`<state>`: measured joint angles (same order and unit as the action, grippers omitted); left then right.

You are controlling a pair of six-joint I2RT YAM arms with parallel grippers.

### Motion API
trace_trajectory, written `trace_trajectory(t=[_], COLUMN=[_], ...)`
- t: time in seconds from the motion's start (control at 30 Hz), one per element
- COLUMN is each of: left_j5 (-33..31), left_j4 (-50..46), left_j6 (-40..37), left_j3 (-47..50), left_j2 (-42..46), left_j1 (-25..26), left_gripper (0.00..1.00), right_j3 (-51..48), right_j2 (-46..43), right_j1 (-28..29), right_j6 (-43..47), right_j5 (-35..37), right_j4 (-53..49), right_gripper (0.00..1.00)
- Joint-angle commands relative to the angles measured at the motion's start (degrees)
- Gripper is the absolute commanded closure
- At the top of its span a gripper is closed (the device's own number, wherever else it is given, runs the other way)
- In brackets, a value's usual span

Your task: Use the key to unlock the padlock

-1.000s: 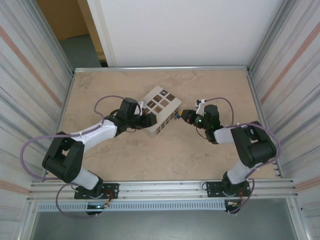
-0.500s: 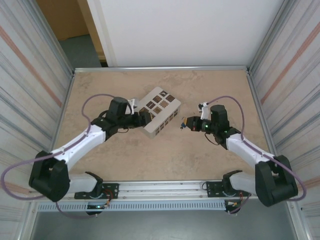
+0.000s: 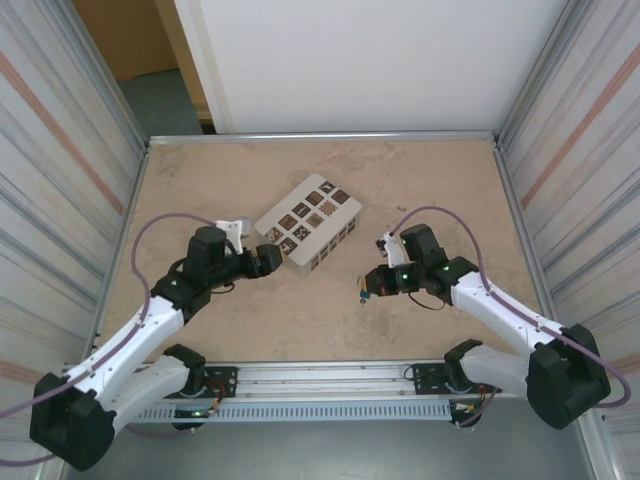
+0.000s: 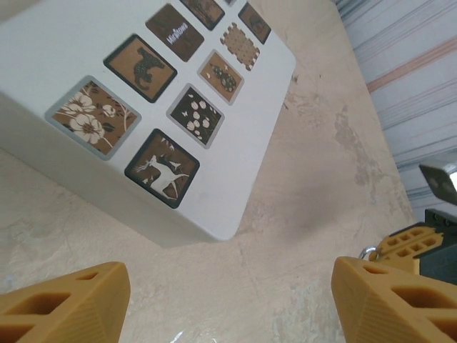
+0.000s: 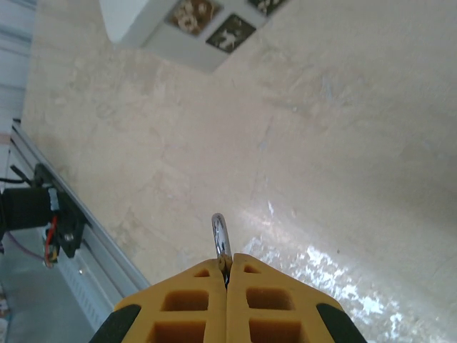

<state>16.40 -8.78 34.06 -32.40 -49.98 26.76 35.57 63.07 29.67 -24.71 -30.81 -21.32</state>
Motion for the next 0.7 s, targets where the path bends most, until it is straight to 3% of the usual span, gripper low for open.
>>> trace_trajectory(t=[0.0, 0.4, 0.67], left_j5=[-2.67, -4.76, -4.46], left_j4=[-0.51, -4.49, -6.34], left_j6=[-1.41, 0.48, -0.26], left_j3=[1.99, 6.65, 6.39], left_j2=[3.57, 12.12, 12.87], left_j1=[-0.74, -2.02, -2.59], left_gripper=[0.23, 0.20, 0.19], right_j3=[-0.11, 2.65, 2.77], right_j2=[1.06, 13.53, 18.62], right_j1=[1.61, 6.34, 6.73], right_j6=[1.43, 1.82, 1.76], right_j5=[0.47, -2.73, -1.92], right_j4=[-4.37, -4.08, -1.27], right_gripper=[1.00, 1.00, 1.00])
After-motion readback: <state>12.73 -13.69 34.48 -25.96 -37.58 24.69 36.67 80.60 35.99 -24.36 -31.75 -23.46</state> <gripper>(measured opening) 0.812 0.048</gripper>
